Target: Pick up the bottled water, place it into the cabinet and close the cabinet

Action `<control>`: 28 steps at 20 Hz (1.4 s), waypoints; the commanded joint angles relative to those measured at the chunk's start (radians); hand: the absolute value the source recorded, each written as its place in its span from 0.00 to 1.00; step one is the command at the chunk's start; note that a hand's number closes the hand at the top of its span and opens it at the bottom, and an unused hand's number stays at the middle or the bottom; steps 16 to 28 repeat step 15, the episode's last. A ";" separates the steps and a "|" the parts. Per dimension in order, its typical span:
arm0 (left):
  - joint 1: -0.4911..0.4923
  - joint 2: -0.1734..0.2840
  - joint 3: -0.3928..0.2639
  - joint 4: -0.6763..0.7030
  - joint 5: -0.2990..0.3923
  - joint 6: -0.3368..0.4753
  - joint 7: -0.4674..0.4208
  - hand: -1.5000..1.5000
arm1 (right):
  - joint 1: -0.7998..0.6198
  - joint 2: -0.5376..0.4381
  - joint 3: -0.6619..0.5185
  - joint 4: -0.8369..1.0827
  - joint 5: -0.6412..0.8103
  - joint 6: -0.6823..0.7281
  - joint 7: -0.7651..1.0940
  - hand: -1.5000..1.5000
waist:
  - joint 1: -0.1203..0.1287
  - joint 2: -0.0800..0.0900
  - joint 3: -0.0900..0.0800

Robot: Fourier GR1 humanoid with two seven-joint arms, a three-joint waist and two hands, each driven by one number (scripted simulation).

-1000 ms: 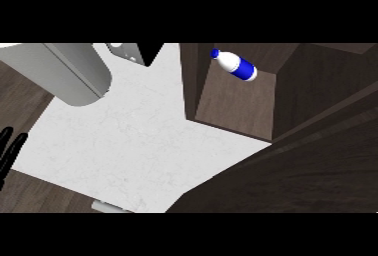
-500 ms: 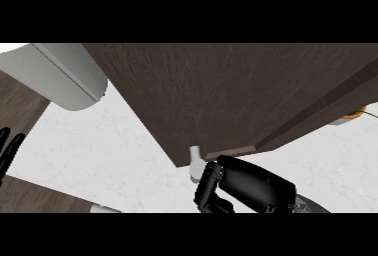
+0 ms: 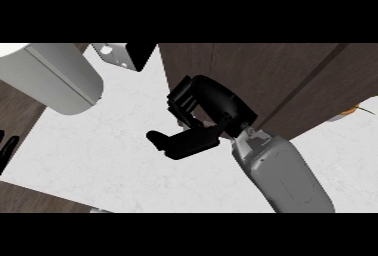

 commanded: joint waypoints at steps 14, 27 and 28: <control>0.049 -0.010 0.023 0.005 0.002 -0.038 -0.017 0.00 | -0.329 0.011 -0.130 0.442 -0.122 -0.374 -0.131 0.00 | -0.016 0.005 0.005; 0.038 -0.013 0.022 0.002 0.003 -0.026 -0.013 0.00 | -0.351 0.011 -0.121 0.446 -0.147 -0.382 -0.130 0.00 | -0.030 0.002 0.005; 0.038 -0.013 0.022 0.002 0.003 -0.026 -0.013 0.00 | -0.351 0.011 -0.121 0.446 -0.147 -0.382 -0.130 0.00 | -0.030 0.002 0.005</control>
